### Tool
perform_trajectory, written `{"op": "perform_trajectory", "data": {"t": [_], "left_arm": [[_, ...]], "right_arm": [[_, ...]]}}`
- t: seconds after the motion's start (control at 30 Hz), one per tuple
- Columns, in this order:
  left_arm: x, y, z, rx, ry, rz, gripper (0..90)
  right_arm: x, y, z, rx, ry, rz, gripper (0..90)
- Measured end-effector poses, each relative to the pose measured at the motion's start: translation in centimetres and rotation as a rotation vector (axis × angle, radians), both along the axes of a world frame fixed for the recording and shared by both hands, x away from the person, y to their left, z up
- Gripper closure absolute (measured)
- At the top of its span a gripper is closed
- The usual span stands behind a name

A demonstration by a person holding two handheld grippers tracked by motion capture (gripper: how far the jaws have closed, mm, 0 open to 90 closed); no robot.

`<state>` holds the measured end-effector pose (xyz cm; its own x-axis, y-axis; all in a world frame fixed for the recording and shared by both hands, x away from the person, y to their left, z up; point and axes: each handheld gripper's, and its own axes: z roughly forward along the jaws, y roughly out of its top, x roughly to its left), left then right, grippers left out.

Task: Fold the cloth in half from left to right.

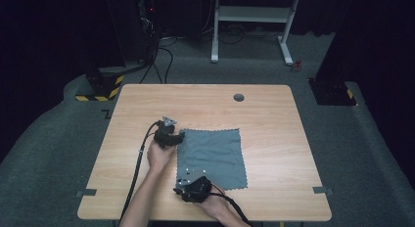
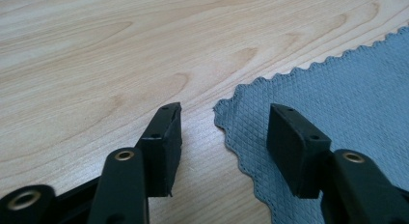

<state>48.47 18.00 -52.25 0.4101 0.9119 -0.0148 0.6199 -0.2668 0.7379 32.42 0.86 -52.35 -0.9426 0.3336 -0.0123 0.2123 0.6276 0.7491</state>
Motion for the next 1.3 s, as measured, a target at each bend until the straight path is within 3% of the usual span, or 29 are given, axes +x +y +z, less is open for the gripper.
{"op": "perform_trajectory", "data": {"t": [0.2, 0.33, 0.53, 0.77, 1.0, 1.17, 1.3], "left_arm": [[0.6, 0.5, -0.1, -0.02, 0.002, 0.047, 42.2], [0.5, 0.3, -0.1, -0.002, -0.01, 0.037, 44.2], [0.4, -0.4, -0.2, -0.011, -0.031, 0.013, 56.6], [0.6, -0.6, -0.1, -0.031, -0.014, 0.006, 73.9], [1.1, -0.2, 0.3, -0.074, 0.053, -0.006, 87.9], [1.6, 0.3, 0.3, -0.107, 0.079, -0.006, 89.7], [1.5, 0.5, 0.8, -0.134, 0.064, -0.012, 89.9]], "right_arm": [[-0.5, 0.6, -0.2, -0.025, -0.026, -0.001, 62.2], [-0.6, 0.5, -0.2, -0.025, -0.028, -0.012, 67.7], [-0.6, 0.4, -0.2, -0.027, -0.039, -0.025, 77.2], [-0.7, 0.3, -0.2, -0.036, -0.058, -0.049, 87.9], [-0.5, 0.3, -0.1, -0.032, -0.046, -0.055, 89.7], [-0.6, 0.1, 0.0, -0.038, -0.055, -0.048, 90.0], [-0.6, -0.4, 0.5, -0.007, -0.053, -0.054, 90.0]]}}
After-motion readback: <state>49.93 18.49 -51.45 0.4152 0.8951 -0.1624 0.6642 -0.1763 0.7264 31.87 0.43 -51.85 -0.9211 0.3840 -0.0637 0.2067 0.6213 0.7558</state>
